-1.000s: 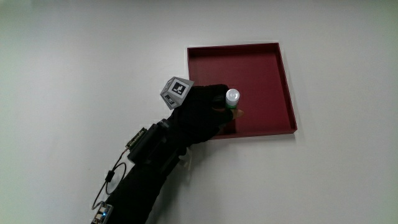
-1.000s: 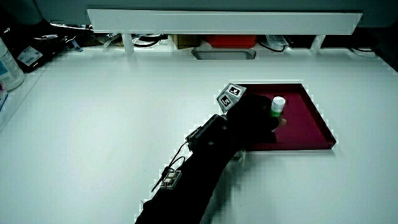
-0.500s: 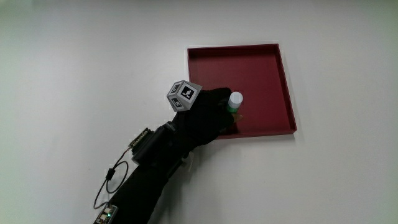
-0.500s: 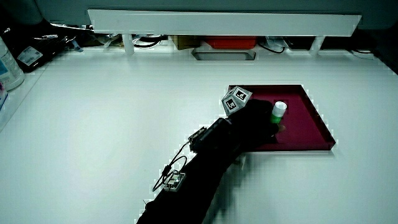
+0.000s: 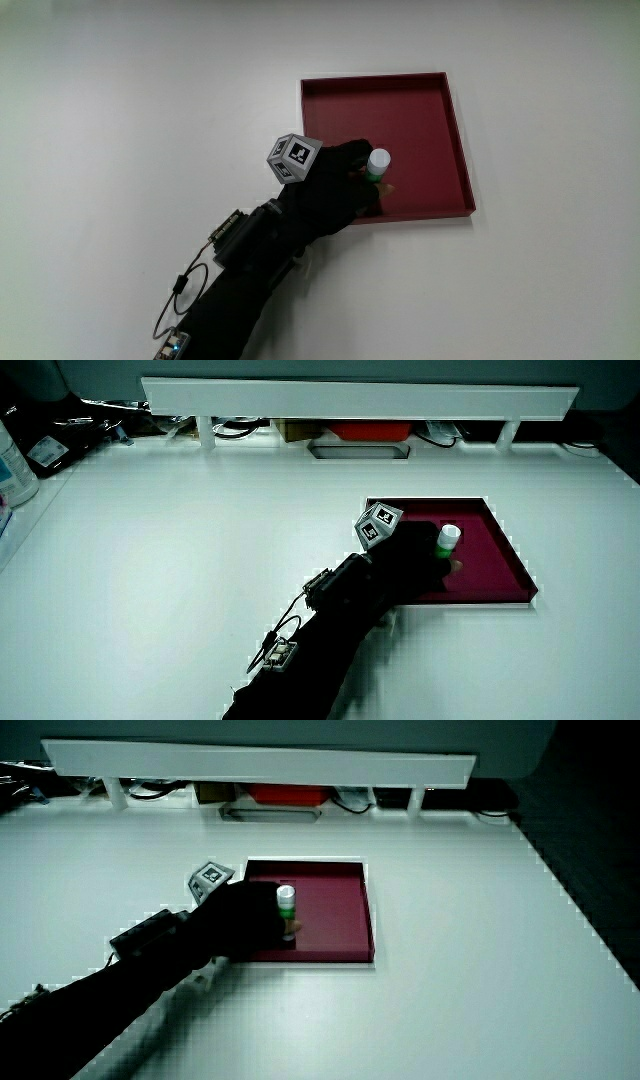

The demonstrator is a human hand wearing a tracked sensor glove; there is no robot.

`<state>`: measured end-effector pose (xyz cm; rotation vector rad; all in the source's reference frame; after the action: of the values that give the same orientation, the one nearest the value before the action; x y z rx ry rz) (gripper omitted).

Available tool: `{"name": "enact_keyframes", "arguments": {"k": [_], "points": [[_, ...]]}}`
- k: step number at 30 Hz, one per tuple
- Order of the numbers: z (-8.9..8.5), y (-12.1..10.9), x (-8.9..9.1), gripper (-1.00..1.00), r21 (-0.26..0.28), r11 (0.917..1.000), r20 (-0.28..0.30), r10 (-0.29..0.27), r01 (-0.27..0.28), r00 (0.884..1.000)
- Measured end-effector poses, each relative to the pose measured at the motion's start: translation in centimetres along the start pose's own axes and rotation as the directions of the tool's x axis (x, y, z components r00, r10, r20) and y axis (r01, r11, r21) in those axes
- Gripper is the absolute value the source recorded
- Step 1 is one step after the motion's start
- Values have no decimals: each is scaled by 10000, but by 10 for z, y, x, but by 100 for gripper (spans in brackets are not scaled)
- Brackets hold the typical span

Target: Place glue stick

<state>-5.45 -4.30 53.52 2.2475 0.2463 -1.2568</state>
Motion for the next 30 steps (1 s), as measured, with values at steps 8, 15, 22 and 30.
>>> {"name": "enact_keyframes", "arguments": {"k": [8,15,22,30], "points": [[1,-1,-1,-37,87,10000,94,1,-2,10000],[7,-2,0,-63,224,9997,47,-106,105,9999],[18,-9,2,-89,135,9992,299,-370,366,9989],[45,-33,14,-100,-108,9963,1558,-820,847,9844]]}}
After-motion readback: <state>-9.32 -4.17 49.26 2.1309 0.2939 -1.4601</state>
